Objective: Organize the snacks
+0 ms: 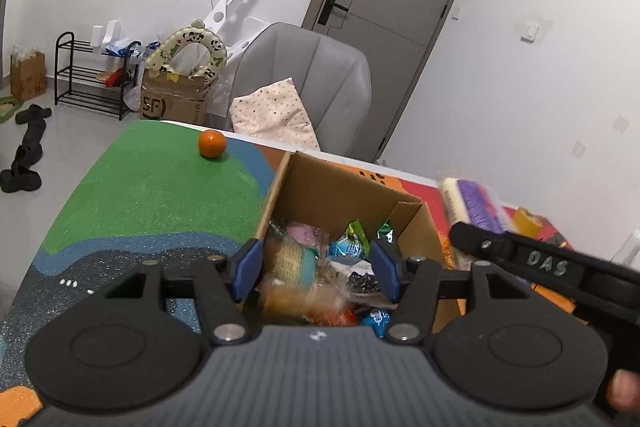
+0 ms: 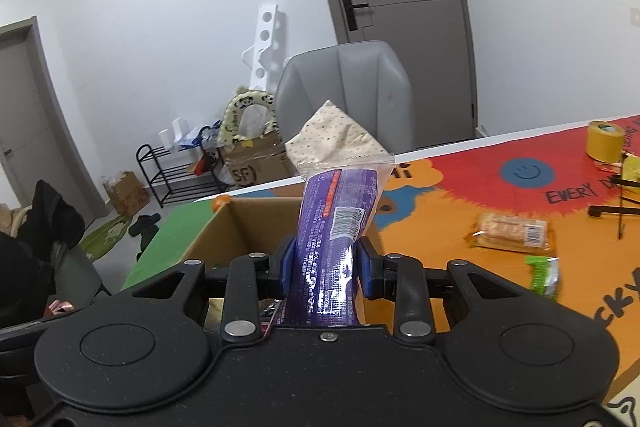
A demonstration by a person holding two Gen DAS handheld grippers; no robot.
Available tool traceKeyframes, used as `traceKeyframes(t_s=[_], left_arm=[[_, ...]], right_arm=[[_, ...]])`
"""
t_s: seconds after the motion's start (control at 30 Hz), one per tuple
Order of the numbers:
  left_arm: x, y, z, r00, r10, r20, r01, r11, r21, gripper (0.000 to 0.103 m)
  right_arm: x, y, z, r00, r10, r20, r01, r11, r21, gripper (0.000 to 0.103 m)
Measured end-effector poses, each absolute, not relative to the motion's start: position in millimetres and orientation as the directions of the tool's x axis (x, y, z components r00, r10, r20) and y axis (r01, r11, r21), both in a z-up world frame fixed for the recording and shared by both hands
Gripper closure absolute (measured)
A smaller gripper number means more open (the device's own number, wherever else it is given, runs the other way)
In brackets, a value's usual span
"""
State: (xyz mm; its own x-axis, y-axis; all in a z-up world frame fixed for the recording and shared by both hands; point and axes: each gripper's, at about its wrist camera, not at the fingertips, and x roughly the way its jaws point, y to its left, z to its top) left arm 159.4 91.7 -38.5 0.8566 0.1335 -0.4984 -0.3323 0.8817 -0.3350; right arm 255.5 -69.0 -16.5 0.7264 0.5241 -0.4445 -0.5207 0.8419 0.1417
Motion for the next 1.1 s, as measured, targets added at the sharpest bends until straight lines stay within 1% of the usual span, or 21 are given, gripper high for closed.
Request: traceKeyframes(t_s=[0.03,0.1,0.37,0.47,0.5,0.57,0.73,0.83,1.03,1.07,1.1], left_arm=[[157,95,-37,0.857,0.144,-0.495,-0.343,0.877,-0.337,0.035],[151,100,-35,0.860,0.163,-0.484,-0.357,0.870,-0.341,0.032],[138,120,-32,0.852,0.212,-0.479,-0.409,0.840,-0.356,0.031],[138,123,-33,0.845,0.222,-0.486,-0.421,0.836,-0.352,0.031],[138,124,-34,0.844,0.222,-0.488,-0.424,0.834,-0.354,0.031],[139,125,-35,0.843,0.222,-0.491,-0.427,0.831,-0.357,0.031],[140,121,-34,0.844,0.218,-0.490,-0.423,0.832,-0.359,0.030],[143,115,-34,0.846,0.214,-0.488,-0.415,0.839,-0.351,0.026],[150,98,-33,0.848,0.210,-0.487,-0.401,0.855,-0.330,0.023],[152,94,-33,0.848,0.210,-0.486,-0.399,0.858,-0.324,0.022],[154,90,-32,0.847,0.212,-0.487,-0.398,0.861,-0.318,0.021]], right_arm=[[255,-66,-17,0.723,0.527,-0.446,-0.525,0.839,0.139,0.073],[253,-61,-18,0.719,0.531,-0.449,-0.533,0.835,0.134,0.073],[244,-41,-23,0.718,0.549,-0.429,-0.578,0.813,0.072,0.073],[243,-37,-26,0.713,0.548,-0.438,-0.591,0.805,0.045,0.072],[243,-35,-27,0.707,0.548,-0.448,-0.595,0.803,0.043,0.070],[239,-37,-26,0.702,0.561,-0.439,-0.607,0.793,0.042,0.066],[232,-44,-16,0.698,0.580,-0.421,-0.631,0.776,0.023,0.062],[232,-50,-14,0.706,0.566,-0.427,-0.615,0.788,0.028,0.059],[241,-76,-18,0.724,0.530,-0.441,-0.561,0.825,0.069,0.052],[242,-81,-19,0.728,0.524,-0.443,-0.553,0.830,0.074,0.049],[243,-86,-19,0.733,0.516,-0.444,-0.541,0.837,0.080,0.041]])
